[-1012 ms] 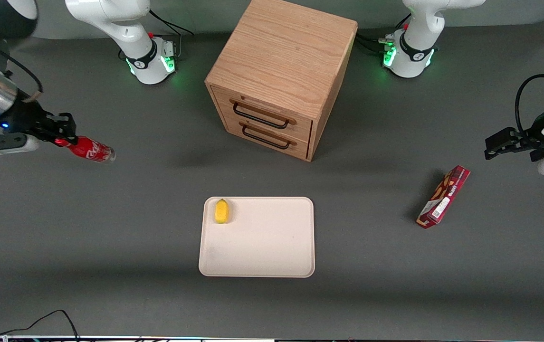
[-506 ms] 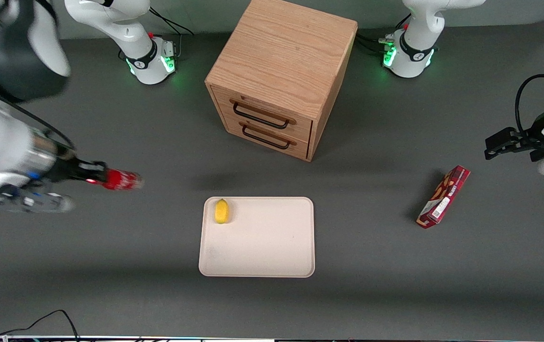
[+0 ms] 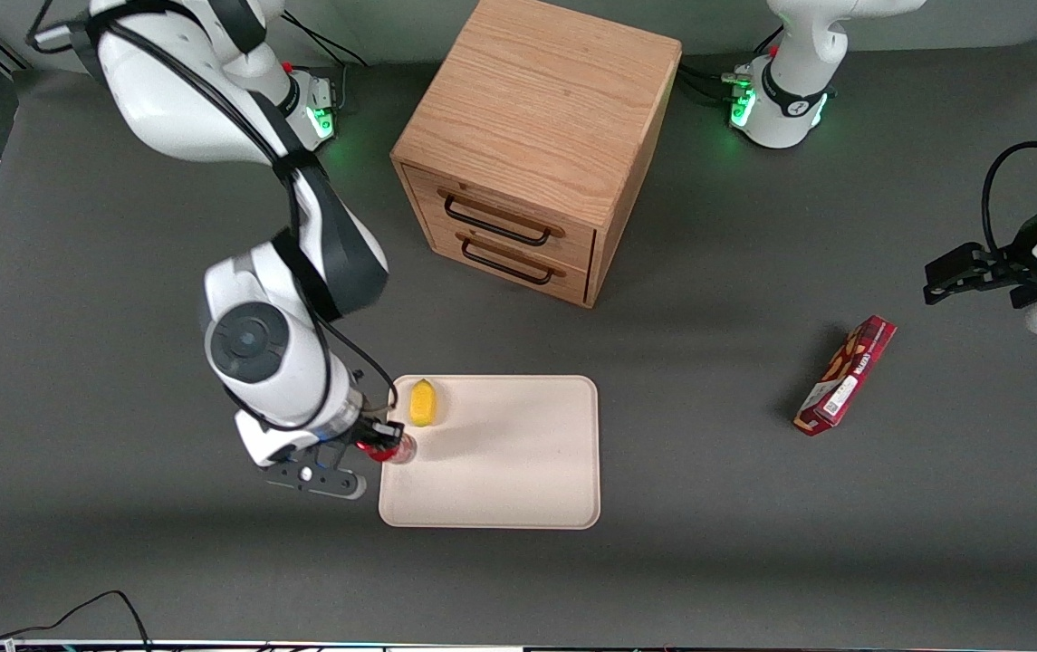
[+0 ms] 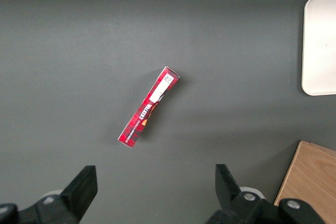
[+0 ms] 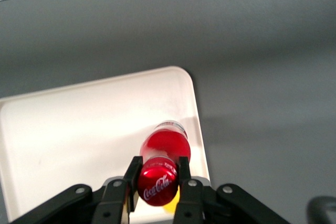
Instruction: Place coke bottle on tray
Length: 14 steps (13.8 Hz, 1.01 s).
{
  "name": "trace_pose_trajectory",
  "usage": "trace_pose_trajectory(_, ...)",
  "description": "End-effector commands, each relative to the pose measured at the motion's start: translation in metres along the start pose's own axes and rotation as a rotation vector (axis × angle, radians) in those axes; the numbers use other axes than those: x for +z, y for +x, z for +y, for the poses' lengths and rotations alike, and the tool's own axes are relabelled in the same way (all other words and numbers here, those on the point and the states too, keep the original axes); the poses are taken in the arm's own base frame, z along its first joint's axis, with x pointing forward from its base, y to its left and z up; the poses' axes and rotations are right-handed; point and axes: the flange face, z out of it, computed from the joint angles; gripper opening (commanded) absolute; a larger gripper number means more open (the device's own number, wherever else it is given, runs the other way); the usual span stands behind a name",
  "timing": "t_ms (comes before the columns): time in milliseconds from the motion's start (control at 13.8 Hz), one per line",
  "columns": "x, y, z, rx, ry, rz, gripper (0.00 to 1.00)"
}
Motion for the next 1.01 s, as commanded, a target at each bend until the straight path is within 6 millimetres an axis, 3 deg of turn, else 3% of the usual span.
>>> trace_pose_trajectory(0, 0.018, 0.012, -0.01, 0.022, -0.001, 0.09, 0.0)
trace_pose_trajectory(217, 0.034, 0.011, -0.014, 0.012, -0.003, 0.104, 0.0)
trace_pose_trajectory(289, 0.039, 0.011, -0.014, 0.019, -0.009, 0.101, 0.11)
trace_pose_trajectory(361, 0.043, 0.011, -0.013, 0.021, -0.016, 0.105, 0.37)
trace_pose_trajectory(506, 0.042, 0.012, -0.012, 0.015, -0.025, 0.114, 1.0)
trace_pose_trajectory(723, 0.02, 0.011, -0.003, 0.002, -0.034, 0.104, 1.0)
trace_pose_trajectory(867, -0.004, -0.007, 0.018, -0.025, -0.068, 0.055, 1.0)
trace_pose_trajectory(940, -0.017, -0.012, 0.039, -0.025, -0.077, 0.037, 1.0)
